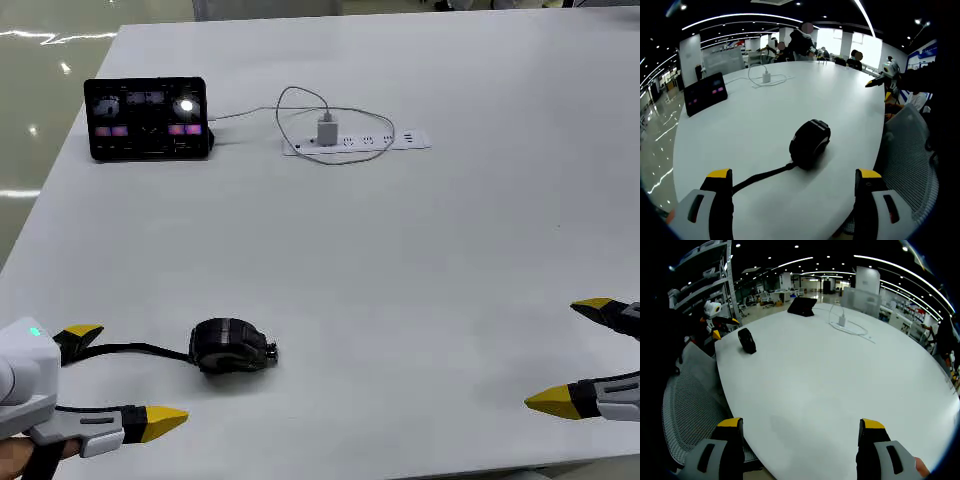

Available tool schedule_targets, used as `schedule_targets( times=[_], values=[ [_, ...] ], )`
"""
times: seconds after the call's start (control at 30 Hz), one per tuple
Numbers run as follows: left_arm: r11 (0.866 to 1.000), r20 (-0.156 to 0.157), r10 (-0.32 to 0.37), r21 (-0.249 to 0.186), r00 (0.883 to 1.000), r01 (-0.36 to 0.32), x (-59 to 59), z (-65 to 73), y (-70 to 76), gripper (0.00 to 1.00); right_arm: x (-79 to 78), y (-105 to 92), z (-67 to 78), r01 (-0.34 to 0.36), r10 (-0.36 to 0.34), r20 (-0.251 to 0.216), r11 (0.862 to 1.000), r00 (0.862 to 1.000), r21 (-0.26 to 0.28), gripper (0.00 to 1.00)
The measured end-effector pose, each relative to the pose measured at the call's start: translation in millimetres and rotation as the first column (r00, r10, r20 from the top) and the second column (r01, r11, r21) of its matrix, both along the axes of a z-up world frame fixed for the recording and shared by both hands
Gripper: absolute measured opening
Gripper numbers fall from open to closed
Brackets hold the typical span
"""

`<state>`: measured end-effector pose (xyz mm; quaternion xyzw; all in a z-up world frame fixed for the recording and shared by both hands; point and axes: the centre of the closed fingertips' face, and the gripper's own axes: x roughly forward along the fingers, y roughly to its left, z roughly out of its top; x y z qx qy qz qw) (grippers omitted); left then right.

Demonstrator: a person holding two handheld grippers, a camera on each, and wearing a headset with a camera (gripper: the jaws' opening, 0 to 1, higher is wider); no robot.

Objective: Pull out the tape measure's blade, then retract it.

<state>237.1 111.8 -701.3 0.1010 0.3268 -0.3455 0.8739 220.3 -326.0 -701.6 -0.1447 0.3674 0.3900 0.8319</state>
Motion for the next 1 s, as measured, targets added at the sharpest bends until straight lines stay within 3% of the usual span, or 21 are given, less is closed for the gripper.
schedule_targets(
  times=[0.5,0.63,1.0],
  values=[
    [1.000,0.007,-0.014,0.002,1.000,0.014,-1.1,0.9,1.7,0.99,-3.8,1.3,-1.0,0.000,0.000,-0.003,1.000,1.000,-0.007,0.98],
    [0.999,0.033,-0.051,0.010,0.998,0.051,0.7,2.3,0.7,0.99,-4.3,-1.2,-3.3,-0.013,0.013,0.001,0.999,1.000,-0.043,0.99],
    [0.987,-0.036,-0.155,0.031,0.987,0.156,1.6,-5.8,-3.6,0.99,3.5,10.1,2.8,-0.041,0.042,0.027,0.998,0.999,-0.038,0.99]
  ],
)
